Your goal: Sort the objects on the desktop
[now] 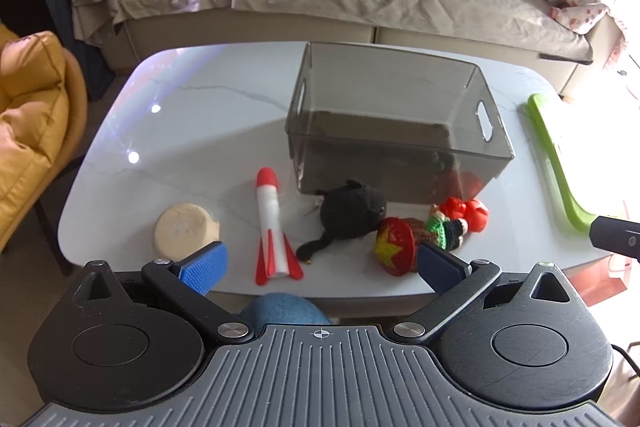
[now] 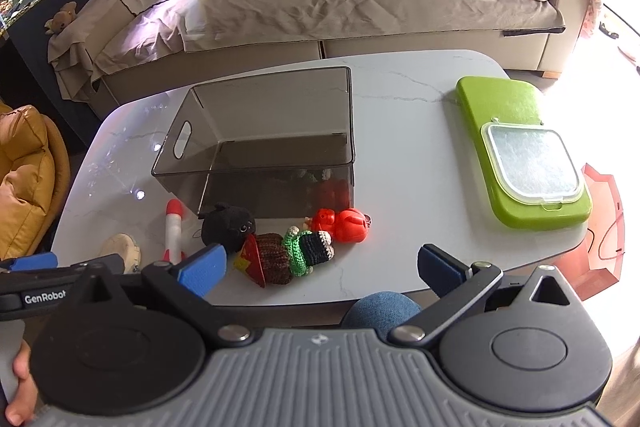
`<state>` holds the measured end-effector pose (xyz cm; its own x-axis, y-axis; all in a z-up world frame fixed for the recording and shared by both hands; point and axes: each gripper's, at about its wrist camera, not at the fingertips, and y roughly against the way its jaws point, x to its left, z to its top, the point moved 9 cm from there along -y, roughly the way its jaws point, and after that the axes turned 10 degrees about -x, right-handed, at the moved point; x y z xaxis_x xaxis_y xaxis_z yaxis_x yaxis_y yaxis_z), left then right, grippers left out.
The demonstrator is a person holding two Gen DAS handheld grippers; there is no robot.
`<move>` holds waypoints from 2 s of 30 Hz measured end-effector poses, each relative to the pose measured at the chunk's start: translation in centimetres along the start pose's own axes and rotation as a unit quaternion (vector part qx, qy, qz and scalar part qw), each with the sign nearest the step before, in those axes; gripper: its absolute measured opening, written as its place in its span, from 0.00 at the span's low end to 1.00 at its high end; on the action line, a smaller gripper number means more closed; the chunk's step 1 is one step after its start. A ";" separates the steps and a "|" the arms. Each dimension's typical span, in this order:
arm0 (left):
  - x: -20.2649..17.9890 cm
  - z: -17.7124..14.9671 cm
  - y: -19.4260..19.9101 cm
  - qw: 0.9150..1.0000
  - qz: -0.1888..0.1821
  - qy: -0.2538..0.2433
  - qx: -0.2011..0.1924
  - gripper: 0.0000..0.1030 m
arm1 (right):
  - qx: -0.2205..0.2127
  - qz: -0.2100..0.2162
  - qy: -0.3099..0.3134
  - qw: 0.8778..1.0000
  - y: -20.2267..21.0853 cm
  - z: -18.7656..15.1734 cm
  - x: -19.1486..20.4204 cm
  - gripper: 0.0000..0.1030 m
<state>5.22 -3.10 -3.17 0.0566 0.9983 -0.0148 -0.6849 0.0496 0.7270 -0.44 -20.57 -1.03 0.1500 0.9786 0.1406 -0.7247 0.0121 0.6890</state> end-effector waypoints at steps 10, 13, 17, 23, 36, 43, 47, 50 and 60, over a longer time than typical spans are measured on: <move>0.2 -0.4 -0.2 1.000 0.000 -0.004 0.003 1.00 | 0.002 0.002 0.009 1.000 0.1 0.0 0.5 1.00; 0.0 -0.5 -0.3 1.000 -0.003 -0.005 0.006 1.00 | 0.001 0.001 0.010 1.000 0.1 0.0 0.5 1.00; -0.1 -0.7 -0.4 1.000 -0.005 -0.008 0.008 1.00 | -0.001 -0.001 0.014 1.000 0.1 -0.1 0.6 1.00; -0.2 -0.7 -0.4 1.000 -0.009 -0.010 0.010 1.00 | 0.003 0.000 0.014 1.000 -0.1 -0.2 0.5 1.00; 0.0 -1.0 -1.0 1.000 -0.005 -0.009 0.016 1.00 | 0.009 -0.001 0.014 1.000 -0.6 -0.6 0.4 1.00; 0.2 -1.2 -1.3 1.000 -0.006 -0.007 0.021 1.00 | 0.015 -0.001 0.016 1.000 -1.1 -0.9 0.7 1.00; 0.2 -1.2 -1.5 1.000 -0.007 -0.007 0.023 1.00 | 0.016 -0.001 0.017 1.000 -1.2 -0.9 0.7 1.00; 0.2 -1.4 -1.4 1.000 -0.007 -0.005 0.024 1.00 | 0.016 -0.002 0.014 1.000 -1.3 -0.8 0.6 1.00; 0.5 -1.8 -2.2 0.999 -0.006 -0.006 0.033 1.00 | 0.023 -0.005 0.015 1.000 -1.8 -1.2 0.6 1.00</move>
<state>5.47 -2.68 -6.03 0.0742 0.9971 -0.0164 -0.6352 0.0599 0.7700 0.19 -19.75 -3.03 0.1362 0.9842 0.1130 -0.6915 0.0128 0.7222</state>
